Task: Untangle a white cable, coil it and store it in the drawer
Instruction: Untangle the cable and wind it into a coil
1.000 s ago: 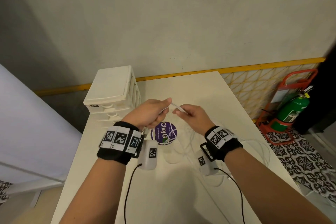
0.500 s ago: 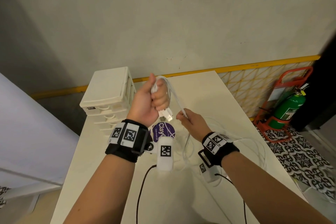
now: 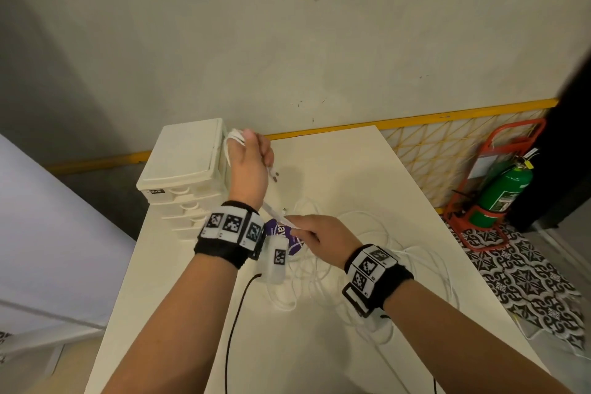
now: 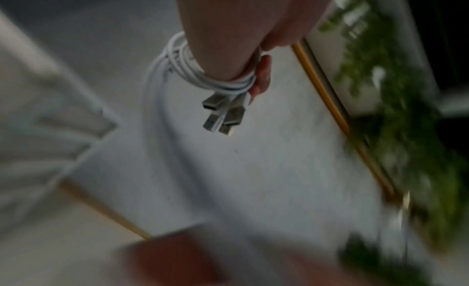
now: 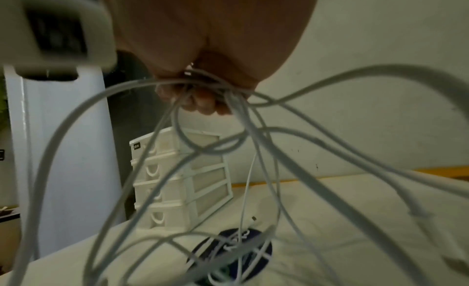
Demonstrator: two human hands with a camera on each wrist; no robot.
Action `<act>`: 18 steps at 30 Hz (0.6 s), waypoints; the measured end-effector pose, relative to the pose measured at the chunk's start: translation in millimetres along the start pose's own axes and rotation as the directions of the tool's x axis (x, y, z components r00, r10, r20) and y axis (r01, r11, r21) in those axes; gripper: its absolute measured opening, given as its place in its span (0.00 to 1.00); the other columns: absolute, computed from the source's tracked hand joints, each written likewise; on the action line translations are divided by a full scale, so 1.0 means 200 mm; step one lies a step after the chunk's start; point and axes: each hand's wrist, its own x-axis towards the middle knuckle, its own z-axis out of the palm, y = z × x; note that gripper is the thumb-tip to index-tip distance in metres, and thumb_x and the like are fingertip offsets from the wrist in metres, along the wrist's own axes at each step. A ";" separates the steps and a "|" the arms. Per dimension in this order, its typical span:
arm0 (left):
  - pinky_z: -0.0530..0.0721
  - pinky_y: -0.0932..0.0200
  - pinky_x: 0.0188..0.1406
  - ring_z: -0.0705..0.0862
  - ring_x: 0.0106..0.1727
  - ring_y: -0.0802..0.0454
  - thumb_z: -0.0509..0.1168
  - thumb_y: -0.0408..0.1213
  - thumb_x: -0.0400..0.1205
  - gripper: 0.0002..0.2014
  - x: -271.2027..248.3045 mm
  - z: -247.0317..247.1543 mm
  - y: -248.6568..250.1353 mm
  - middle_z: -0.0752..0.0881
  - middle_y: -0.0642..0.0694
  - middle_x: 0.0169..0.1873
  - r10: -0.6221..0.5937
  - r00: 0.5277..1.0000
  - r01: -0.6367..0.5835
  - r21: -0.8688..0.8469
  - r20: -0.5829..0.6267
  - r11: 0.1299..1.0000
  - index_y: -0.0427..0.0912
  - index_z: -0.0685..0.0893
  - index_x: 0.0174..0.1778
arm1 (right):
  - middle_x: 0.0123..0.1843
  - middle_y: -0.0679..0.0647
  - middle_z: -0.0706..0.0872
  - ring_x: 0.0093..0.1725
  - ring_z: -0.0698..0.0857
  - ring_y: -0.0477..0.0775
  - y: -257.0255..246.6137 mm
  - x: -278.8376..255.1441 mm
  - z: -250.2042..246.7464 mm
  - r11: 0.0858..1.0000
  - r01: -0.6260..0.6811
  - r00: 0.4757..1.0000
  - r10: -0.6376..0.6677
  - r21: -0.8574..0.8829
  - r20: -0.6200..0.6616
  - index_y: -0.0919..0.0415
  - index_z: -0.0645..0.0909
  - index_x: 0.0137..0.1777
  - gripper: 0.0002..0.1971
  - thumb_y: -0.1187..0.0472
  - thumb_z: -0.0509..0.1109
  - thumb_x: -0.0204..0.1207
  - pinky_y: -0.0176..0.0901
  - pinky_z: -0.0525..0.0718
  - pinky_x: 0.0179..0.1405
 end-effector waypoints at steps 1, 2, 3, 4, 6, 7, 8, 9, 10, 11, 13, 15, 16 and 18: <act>0.68 0.62 0.27 0.69 0.26 0.57 0.48 0.41 0.89 0.14 -0.02 -0.02 -0.03 0.72 0.52 0.27 0.026 0.996 -0.043 0.207 0.086 0.977 0.43 0.68 0.38 | 0.55 0.56 0.89 0.51 0.86 0.54 0.00 0.01 -0.01 0.999 0.041 0.998 -0.042 -0.015 -0.049 0.55 0.78 0.68 0.16 0.60 0.62 0.81 0.38 0.79 0.53; 0.70 0.63 0.30 0.71 0.27 0.58 0.49 0.42 0.89 0.13 -0.03 -0.04 -0.06 0.73 0.52 0.29 0.005 0.981 -0.080 0.381 0.195 0.921 0.41 0.70 0.41 | 0.51 0.56 0.90 0.47 0.86 0.53 0.00 0.01 -0.03 0.996 0.083 0.991 -0.086 -0.027 -0.103 0.56 0.80 0.66 0.15 0.61 0.63 0.80 0.39 0.80 0.50; 0.71 0.62 0.32 0.73 0.28 0.59 0.50 0.43 0.88 0.13 -0.05 -0.05 -0.08 0.74 0.51 0.30 -0.062 0.952 -0.107 0.515 0.300 0.850 0.39 0.71 0.43 | 0.48 0.55 0.90 0.43 0.84 0.50 -0.01 0.02 -0.06 0.993 0.114 0.981 -0.118 -0.034 -0.152 0.56 0.82 0.63 0.14 0.62 0.64 0.79 0.39 0.80 0.47; 0.71 0.60 0.33 0.74 0.29 0.59 0.51 0.44 0.88 0.14 -0.07 -0.06 -0.10 0.75 0.51 0.30 -0.155 0.913 -0.120 0.613 0.377 0.781 0.39 0.72 0.43 | 0.46 0.54 0.90 0.40 0.82 0.47 -0.01 0.03 -0.08 0.991 0.128 0.973 -0.133 -0.037 -0.187 0.56 0.83 0.60 0.12 0.63 0.65 0.79 0.37 0.78 0.43; 0.71 0.56 0.34 0.72 0.28 0.55 0.53 0.45 0.88 0.16 -0.10 -0.07 -0.13 0.74 0.49 0.27 -0.300 0.843 -0.135 0.715 0.446 0.686 0.42 0.71 0.37 | 0.43 0.51 0.89 0.35 0.76 0.41 -0.02 0.05 -0.14 0.993 0.113 0.971 -0.120 -0.045 -0.208 0.55 0.83 0.55 0.09 0.62 0.67 0.77 0.34 0.73 0.38; 0.71 0.56 0.33 0.71 0.27 0.53 0.53 0.44 0.88 0.16 -0.11 -0.06 -0.13 0.73 0.48 0.26 -0.355 0.817 -0.116 0.733 0.454 0.670 0.42 0.69 0.35 | 0.41 0.50 0.88 0.34 0.75 0.41 -0.02 0.05 -0.17 0.994 0.098 0.973 -0.106 -0.051 -0.204 0.56 0.82 0.53 0.07 0.61 0.68 0.76 0.34 0.72 0.36; 0.71 0.57 0.29 0.70 0.25 0.52 0.53 0.44 0.88 0.16 -0.13 -0.06 -0.12 0.73 0.46 0.24 -0.416 0.786 -0.064 0.729 0.457 0.681 0.41 0.69 0.35 | 0.39 0.50 0.87 0.33 0.75 0.43 -0.02 0.06 -0.20 0.995 0.085 0.975 -0.093 -0.049 -0.203 0.56 0.81 0.51 0.06 0.58 0.70 0.75 0.36 0.72 0.34; 0.70 0.60 0.23 0.69 0.22 0.52 0.53 0.46 0.88 0.17 -0.14 -0.05 -0.12 0.72 0.46 0.22 -0.485 0.741 0.017 0.709 0.464 0.705 0.40 0.71 0.37 | 0.38 0.51 0.86 0.34 0.77 0.46 -0.01 0.06 -0.22 0.997 0.071 0.975 -0.077 -0.036 -0.208 0.57 0.80 0.49 0.08 0.56 0.72 0.73 0.38 0.73 0.34; 0.67 0.63 0.17 0.67 0.19 0.53 0.52 0.49 0.87 0.18 -0.16 -0.05 -0.11 0.71 0.47 0.20 -0.547 0.686 0.097 0.685 0.480 0.722 0.39 0.72 0.39 | 0.38 0.52 0.86 0.35 0.79 0.48 0.00 0.06 -0.24 0.998 0.060 0.975 -0.064 -0.027 -0.213 0.58 0.80 0.47 0.10 0.53 0.73 0.71 0.38 0.75 0.35; 0.64 0.65 0.14 0.65 0.18 0.55 0.53 0.53 0.86 0.20 -0.17 -0.05 -0.10 0.69 0.49 0.19 -0.593 0.634 0.154 0.670 0.497 0.726 0.39 0.73 0.40 | 0.37 0.53 0.86 0.37 0.80 0.50 0.03 0.06 -0.26 0.998 0.046 0.975 -0.052 -0.033 -0.215 0.59 0.80 0.45 0.12 0.52 0.75 0.70 0.39 0.75 0.37; 0.61 0.66 0.14 0.62 0.16 0.56 0.60 0.55 0.82 0.20 -0.18 -0.05 -0.08 0.68 0.49 0.19 -0.620 0.588 0.173 0.667 0.520 0.724 0.39 0.73 0.39 | 0.38 0.54 0.87 0.38 0.81 0.51 0.10 0.05 -0.29 0.997 0.003 0.979 -0.017 -0.071 -0.202 0.60 0.82 0.43 0.12 0.51 0.75 0.69 0.38 0.73 0.37; 0.61 0.65 0.15 0.63 0.16 0.55 0.67 0.48 0.81 0.17 -0.18 -0.07 -0.07 0.68 0.47 0.19 -0.582 0.620 0.147 0.651 0.526 0.745 0.39 0.73 0.36 | 0.42 0.54 0.87 0.43 0.81 0.52 0.18 0.02 -0.28 0.994 -0.061 0.984 0.046 -0.088 -0.172 0.60 0.84 0.44 0.13 0.51 0.76 0.68 0.39 0.73 0.42; 0.61 0.65 0.15 0.63 0.15 0.56 0.68 0.45 0.81 0.16 -0.18 -0.07 -0.06 0.68 0.47 0.18 -0.560 0.646 0.155 0.630 0.518 0.761 0.39 0.72 0.34 | 0.45 0.54 0.86 0.46 0.80 0.52 0.21 -0.01 -0.26 0.993 -0.084 0.985 0.071 -0.080 -0.159 0.60 0.84 0.46 0.13 0.52 0.77 0.68 0.40 0.73 0.45; 0.61 0.65 0.14 0.62 0.14 0.57 0.68 0.42 0.81 0.18 -0.17 -0.09 -0.06 0.68 0.50 0.15 -0.512 0.703 0.189 0.565 0.493 0.803 0.43 0.71 0.27 | 0.50 0.53 0.85 0.50 0.80 0.51 0.25 -0.04 -0.21 0.993 -0.109 0.982 0.099 -0.050 -0.162 0.59 0.84 0.50 0.13 0.54 0.76 0.70 0.41 0.75 0.48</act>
